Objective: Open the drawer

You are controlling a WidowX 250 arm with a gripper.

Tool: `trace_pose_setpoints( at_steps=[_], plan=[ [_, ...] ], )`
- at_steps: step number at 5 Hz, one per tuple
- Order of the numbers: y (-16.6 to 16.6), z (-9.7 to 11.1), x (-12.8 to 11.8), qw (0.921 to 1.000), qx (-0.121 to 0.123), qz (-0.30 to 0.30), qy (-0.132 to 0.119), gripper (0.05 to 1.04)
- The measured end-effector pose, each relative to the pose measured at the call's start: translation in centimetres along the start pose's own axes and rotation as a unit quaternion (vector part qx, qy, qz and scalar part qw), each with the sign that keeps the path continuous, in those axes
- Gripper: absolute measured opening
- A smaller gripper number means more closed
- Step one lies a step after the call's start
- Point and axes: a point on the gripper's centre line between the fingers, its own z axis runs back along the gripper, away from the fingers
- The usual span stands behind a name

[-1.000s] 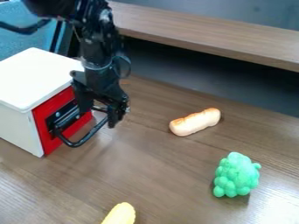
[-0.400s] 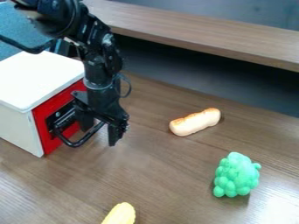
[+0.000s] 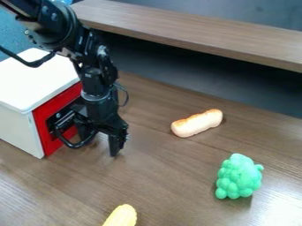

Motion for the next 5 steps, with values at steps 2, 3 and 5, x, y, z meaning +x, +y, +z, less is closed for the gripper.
trace_pose_setpoints(
  at_steps=[2,3,5],
  plan=[
    [-2.8,-0.4,0.1,0.9988,-0.037,-0.032,0.001,0.999],
    [-4.5,-0.3,0.2,0.9976,-0.043,-0.055,0.000,0.999],
    [-8.1,-0.1,0.2,0.9937,-0.070,-0.087,-0.001,1.001]
  ],
)
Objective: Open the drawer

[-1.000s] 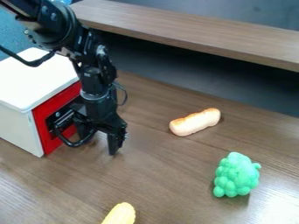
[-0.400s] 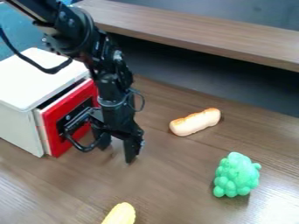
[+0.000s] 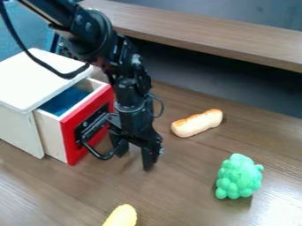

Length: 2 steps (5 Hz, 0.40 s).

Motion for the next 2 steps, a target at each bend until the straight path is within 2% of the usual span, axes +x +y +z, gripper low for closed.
trace_pose_setpoints(
  at_steps=[2],
  plan=[
    [-4.3,0.0,-0.2,0.9988,-0.019,-0.046,0.001,1.000]
  ],
)
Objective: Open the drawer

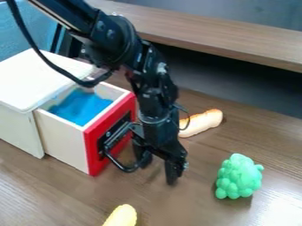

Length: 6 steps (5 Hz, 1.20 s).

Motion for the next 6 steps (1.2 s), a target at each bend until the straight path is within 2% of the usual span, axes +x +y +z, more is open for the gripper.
trace_pose_setpoints(
  at_steps=[1,2,3,4,5,6],
  plan=[
    [-0.4,0.3,-0.2,1.0000,0.008,-0.002,-0.001,1.000],
    [1.4,2.6,-0.8,0.9962,0.077,0.040,-0.013,0.999],
    [3.2,5.8,-1.2,0.9868,0.145,0.066,-0.028,1.000],
    [3.9,9.4,-0.9,0.9825,0.154,0.086,-0.059,1.000],
    [3.4,12.2,-1.0,0.9857,0.112,0.090,-0.088,1.000],
    [2.6,14.1,-1.7,0.9886,0.076,0.087,-0.097,1.000]
  ],
)
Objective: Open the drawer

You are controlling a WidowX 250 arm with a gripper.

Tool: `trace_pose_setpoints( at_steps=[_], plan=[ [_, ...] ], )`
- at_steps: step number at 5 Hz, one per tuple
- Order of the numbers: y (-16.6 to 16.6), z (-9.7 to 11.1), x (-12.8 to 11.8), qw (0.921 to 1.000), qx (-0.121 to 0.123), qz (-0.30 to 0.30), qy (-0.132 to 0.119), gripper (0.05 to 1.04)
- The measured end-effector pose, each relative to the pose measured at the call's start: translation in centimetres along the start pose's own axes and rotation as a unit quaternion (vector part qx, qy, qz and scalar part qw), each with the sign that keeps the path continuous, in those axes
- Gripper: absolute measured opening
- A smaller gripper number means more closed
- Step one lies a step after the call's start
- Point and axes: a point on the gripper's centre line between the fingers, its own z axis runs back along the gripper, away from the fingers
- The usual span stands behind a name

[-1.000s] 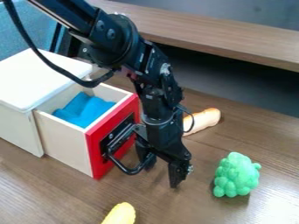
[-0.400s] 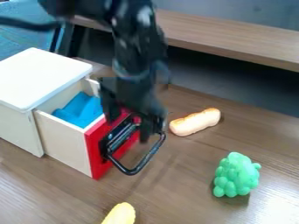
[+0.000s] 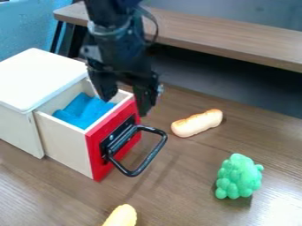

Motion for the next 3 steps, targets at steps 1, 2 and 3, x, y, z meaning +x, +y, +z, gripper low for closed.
trace_pose_setpoints(
  at_steps=[1,2,3],
  plan=[
    [-0.2,1.6,-0.7,0.9998,-0.012,0.001,0.015,1.000],
    [-0.1,2.6,-1.8,0.9993,-0.014,0.002,0.034,1.000],
    [0.3,3.3,-2.5,0.9990,-0.002,0.005,0.045,1.000]
  ],
)
